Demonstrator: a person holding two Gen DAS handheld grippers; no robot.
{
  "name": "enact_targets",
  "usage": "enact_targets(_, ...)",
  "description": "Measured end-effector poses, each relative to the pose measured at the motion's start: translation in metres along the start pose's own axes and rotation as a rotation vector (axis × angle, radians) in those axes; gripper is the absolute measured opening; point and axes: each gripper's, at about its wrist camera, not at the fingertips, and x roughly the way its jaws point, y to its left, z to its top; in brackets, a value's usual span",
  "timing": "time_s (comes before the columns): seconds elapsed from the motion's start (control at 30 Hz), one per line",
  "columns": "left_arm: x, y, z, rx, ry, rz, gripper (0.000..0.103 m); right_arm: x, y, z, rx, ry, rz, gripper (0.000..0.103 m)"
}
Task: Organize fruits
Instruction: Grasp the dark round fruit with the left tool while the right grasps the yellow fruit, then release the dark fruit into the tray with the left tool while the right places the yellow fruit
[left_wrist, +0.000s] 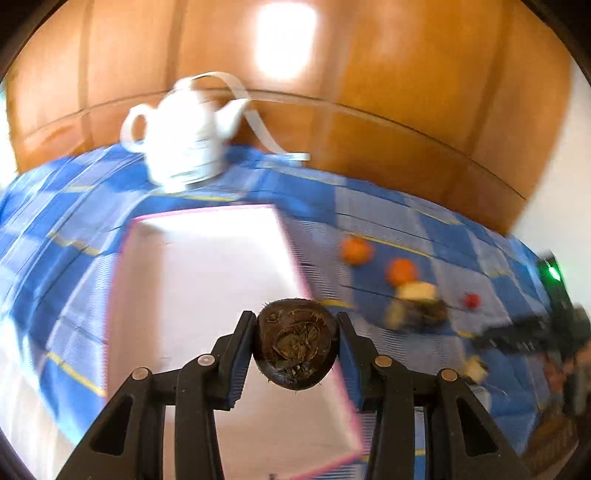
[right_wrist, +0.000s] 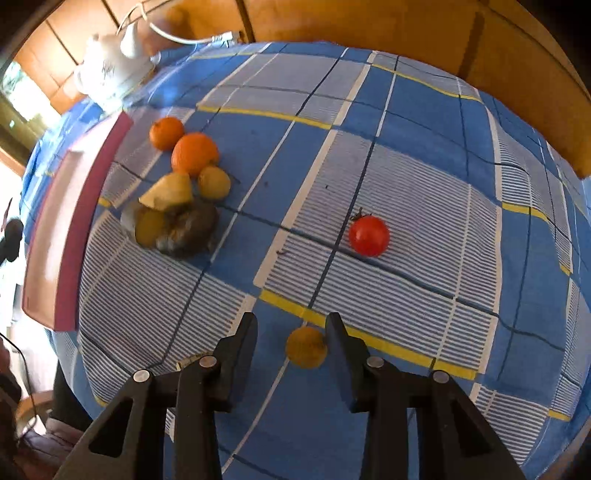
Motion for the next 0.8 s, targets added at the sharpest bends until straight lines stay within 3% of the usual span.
enact_targets(0.13, 0.009, 0.040, 0.006, -0.063, 0.007, 0.077, 0.043, 0.010, 0.003, -0.007, -0.023, 0.035, -0.061, 0.024)
enact_targets(0.47, 0.052, 0.094, 0.022, -0.131, 0.044, 0.242, 0.044, 0.019, 0.010, -0.008, -0.035, 0.018, -0.079, 0.023)
enact_targets(0.63, 0.046, 0.098, 0.021, -0.130, 0.011, 0.262, 0.057, 0.017, 0.014, -0.008, -0.052, 0.011, -0.086, 0.023)
enact_targets(0.8, 0.025, 0.079, 0.014, -0.111, -0.036, 0.267, 0.057, 0.015, 0.016, -0.006, -0.068, 0.000, -0.095, 0.023)
